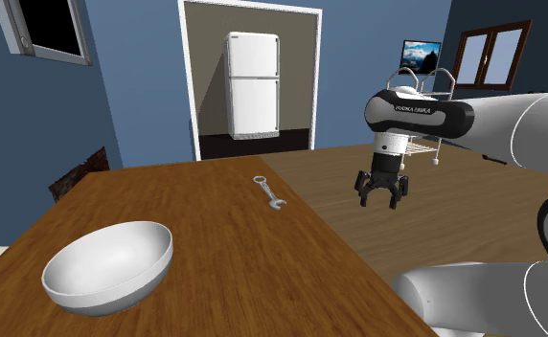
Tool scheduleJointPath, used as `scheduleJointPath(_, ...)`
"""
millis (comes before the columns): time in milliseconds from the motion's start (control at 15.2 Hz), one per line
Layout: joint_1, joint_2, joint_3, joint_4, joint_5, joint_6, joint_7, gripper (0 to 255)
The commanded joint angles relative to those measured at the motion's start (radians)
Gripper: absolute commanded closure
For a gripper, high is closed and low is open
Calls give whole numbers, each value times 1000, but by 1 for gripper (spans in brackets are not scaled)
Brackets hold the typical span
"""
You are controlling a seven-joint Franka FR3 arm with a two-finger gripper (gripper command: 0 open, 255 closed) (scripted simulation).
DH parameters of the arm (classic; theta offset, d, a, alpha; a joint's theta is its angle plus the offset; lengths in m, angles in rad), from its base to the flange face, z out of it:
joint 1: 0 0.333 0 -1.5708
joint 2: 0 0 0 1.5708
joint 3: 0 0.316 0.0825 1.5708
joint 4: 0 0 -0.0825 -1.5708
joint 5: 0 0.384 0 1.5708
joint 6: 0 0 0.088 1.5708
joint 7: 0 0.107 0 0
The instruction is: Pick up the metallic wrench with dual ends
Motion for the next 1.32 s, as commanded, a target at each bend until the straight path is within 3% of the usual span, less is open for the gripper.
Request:
scheduleJointPath(0,0,0,0,0,0,0,0,0)
scheduleJointPath(660,80,242,200,204,70,115,141,0)
scheduleJointPath(1254,118,506,372,470,25,168,287,0)
